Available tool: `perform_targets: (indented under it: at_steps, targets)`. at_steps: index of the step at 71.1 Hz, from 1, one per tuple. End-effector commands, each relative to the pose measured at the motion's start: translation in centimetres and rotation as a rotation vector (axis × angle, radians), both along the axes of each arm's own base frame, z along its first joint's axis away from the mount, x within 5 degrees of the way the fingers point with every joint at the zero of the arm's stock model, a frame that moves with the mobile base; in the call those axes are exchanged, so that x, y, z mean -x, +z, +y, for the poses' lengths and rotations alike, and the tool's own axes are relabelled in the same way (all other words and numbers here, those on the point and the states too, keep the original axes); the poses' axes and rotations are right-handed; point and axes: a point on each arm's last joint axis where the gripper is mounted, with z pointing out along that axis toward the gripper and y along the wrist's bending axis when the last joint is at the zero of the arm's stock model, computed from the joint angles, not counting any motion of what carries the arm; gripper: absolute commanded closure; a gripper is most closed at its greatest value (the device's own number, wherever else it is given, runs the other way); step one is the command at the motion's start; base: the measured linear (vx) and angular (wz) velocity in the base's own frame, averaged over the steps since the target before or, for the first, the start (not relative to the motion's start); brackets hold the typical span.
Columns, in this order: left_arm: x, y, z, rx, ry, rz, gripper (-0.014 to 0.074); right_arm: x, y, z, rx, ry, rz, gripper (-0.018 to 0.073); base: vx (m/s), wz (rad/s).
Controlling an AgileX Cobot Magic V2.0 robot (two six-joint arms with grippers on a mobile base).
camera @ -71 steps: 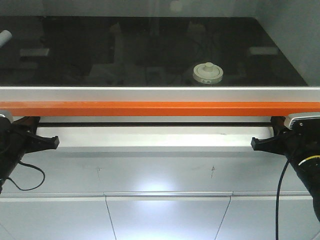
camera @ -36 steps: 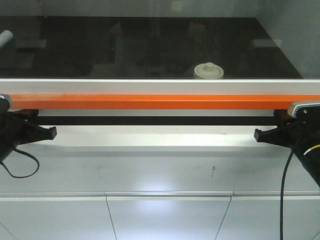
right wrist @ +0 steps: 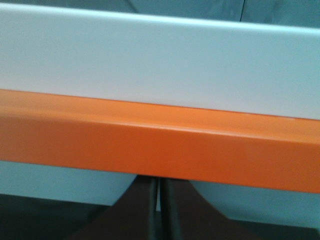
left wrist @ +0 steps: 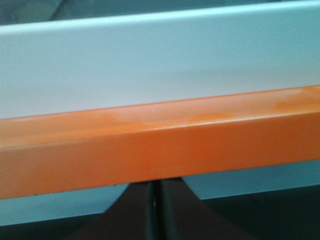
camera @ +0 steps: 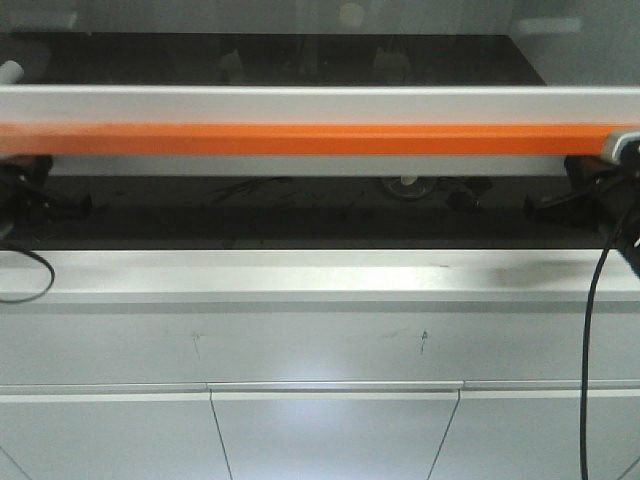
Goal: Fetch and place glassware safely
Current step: 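Lift the orange sash handle upward with both grippers to open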
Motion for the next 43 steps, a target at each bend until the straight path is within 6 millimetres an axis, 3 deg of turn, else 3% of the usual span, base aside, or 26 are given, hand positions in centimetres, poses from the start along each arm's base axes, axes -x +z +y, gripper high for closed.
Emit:
perform_targets:
  at_steps: [1,16,43]
  targets:
    - [1.4,10.2,-0.2,0.035,-0.023,-0.581,0.0603,0.1,7.7,0.2,0.001,0.027,-0.404,0.0560,-0.01,-0.03]
    - [1.9,13.0,-0.1,0.031,-0.017,-0.602,0.0603,0.6,9.9,0.2,0.007,0.019,-0.426,0.0560,-0.02,-0.01]
    - [2.4,13.4,-0.1,0.030,-0.014,-0.586,0.0603,1.1,10.2,0.1,-0.015,0.016,-0.396,0.0560,0.00,0.00]
